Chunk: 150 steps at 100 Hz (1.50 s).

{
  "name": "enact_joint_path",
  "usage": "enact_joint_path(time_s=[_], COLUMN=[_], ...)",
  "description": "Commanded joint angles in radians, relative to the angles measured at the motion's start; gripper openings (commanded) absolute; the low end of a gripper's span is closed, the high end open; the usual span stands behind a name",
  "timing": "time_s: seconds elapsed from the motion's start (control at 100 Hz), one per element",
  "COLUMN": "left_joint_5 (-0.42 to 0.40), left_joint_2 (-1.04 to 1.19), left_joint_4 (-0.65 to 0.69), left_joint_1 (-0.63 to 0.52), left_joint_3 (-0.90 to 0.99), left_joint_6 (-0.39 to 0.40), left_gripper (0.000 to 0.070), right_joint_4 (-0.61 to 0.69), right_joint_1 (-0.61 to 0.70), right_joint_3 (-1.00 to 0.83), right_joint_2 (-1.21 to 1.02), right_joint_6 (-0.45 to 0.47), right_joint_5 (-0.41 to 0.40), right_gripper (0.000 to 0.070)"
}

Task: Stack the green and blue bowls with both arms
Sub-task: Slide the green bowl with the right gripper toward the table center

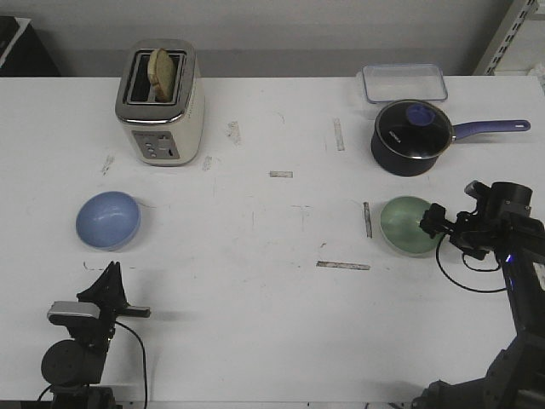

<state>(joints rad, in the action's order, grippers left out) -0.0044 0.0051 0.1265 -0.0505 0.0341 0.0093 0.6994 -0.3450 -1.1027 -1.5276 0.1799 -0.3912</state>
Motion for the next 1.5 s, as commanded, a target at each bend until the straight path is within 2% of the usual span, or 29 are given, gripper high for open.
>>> enact_joint_path(time_s=[0.0, 0.14, 0.36, 0.56, 0.72, 1.03, 1.2, 1.32, 1.49], left_joint_5=[-0.003, -0.003, -0.003, -0.003, -0.003, -0.003, -0.003, -0.003, -0.003], left_joint_2=[-0.002, -0.002, -0.002, -0.002, -0.002, -0.002, -0.002, -0.002, -0.002], left_joint_4=[0.016, 0.016, 0.016, 0.016, 0.016, 0.016, 0.016, 0.016, 0.016], left_joint_1=[0.0, 0.0, 0.0, 0.0, 0.0, 0.0, 0.0, 0.0, 0.0], left_joint_3=[-0.022, -0.022, -0.022, -0.022, -0.022, -0.022, -0.022, -0.022, -0.022], left_joint_6=[0.005, 0.005, 0.005, 0.005, 0.005, 0.005, 0.005, 0.005, 0.005], left_gripper=[0.0001, 0.0001, 0.0001, 0.0002, 0.0001, 0.0001, 0.0001, 0.0001, 0.0001], right_joint_4=[-0.011, -0.023, -0.037, -0.042, -0.052, -0.092, -0.156, -0.191, -0.216], right_joint_1=[0.003, 0.011, 0.018, 0.042, 0.112, 0.438, 0.647, 0.761, 0.855], right_joint_3=[-0.017, -0.017, -0.017, -0.018, -0.018, -0.019, -0.019, -0.019, -0.019], right_joint_2=[-0.036, -0.053, -0.054, -0.031, 0.016, 0.034, 0.034, 0.018, -0.016], right_joint_6=[-0.012, -0.01, 0.005, 0.02, 0.075, 0.215, 0.289, 0.302, 0.369], right_joint_5=[0.0, 0.015, 0.06, 0.077, 0.078, 0.088, 0.164, 0.176, 0.238], right_gripper=[0.0403, 0.0299, 0.0002, 0.0, 0.0, 0.0, 0.0, 0.0, 0.0])
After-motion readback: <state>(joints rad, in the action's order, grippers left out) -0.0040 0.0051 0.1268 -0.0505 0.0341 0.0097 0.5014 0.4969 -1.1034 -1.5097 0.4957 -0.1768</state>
